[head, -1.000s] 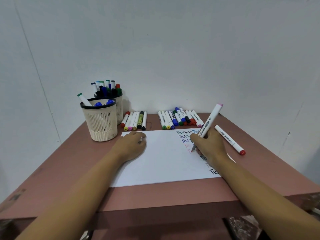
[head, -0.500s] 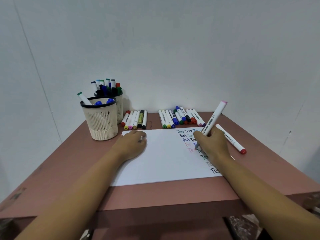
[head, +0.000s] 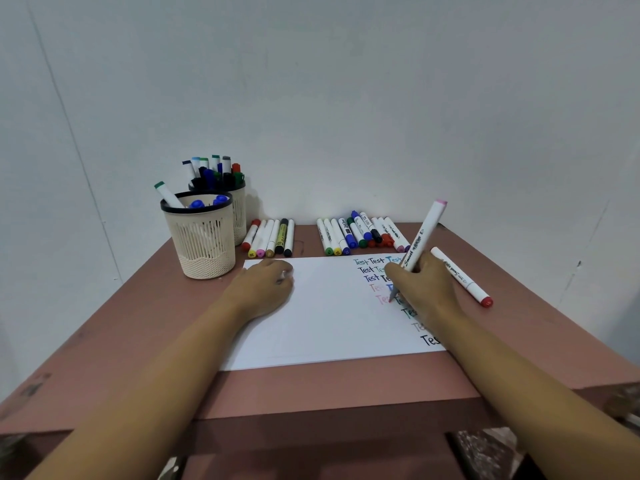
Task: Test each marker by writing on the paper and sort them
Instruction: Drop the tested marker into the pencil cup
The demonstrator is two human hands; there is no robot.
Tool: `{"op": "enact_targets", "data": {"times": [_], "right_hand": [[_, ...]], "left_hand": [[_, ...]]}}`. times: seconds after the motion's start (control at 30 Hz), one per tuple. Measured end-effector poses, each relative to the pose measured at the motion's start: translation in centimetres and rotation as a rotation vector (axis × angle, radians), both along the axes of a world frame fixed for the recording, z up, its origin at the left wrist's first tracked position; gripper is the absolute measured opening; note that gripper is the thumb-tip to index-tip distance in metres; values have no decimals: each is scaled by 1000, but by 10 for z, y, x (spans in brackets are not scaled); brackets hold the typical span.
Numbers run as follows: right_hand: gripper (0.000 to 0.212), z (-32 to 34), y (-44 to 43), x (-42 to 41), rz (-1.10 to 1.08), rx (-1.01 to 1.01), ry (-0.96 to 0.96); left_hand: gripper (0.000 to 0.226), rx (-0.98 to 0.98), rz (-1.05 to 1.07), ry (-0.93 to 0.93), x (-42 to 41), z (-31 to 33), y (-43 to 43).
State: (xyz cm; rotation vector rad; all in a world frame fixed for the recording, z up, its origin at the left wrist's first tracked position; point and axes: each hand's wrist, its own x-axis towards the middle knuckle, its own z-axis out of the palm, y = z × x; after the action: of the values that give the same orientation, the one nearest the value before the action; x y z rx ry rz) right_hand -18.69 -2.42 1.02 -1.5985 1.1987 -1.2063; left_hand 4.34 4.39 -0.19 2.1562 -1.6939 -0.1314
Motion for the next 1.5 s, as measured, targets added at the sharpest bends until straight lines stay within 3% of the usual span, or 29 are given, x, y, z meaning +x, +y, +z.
{"op": "enact_targets", "data": {"times": [0.17,0.43,0.67,0.9,1.2,1.37,1.5], "right_hand": [[15,-2,-4,-2,-19,26,-96],[18,-1,-1,0,-35,-17,-3],[21,-1,-3,-1,-9,26,-83],[19,-2,-2,0,-35,-12,-33],[5,3,-20,-8,19,246,-364],[7,9,-21,-5,76,309,-337],[12,18,-21,-3,120,308,-270]], "left_hand": [[34,8,3,1,0,0,0],[33,0,7,3,0,0,0],[34,4,12,-3,-1,1,0],[35,11,9,3,-2,4,2],[34,-17,70,157,-3,15,4],[32,-38,75,51,-7,19,7],[28,-195,54,59,-10,21,7]]}}
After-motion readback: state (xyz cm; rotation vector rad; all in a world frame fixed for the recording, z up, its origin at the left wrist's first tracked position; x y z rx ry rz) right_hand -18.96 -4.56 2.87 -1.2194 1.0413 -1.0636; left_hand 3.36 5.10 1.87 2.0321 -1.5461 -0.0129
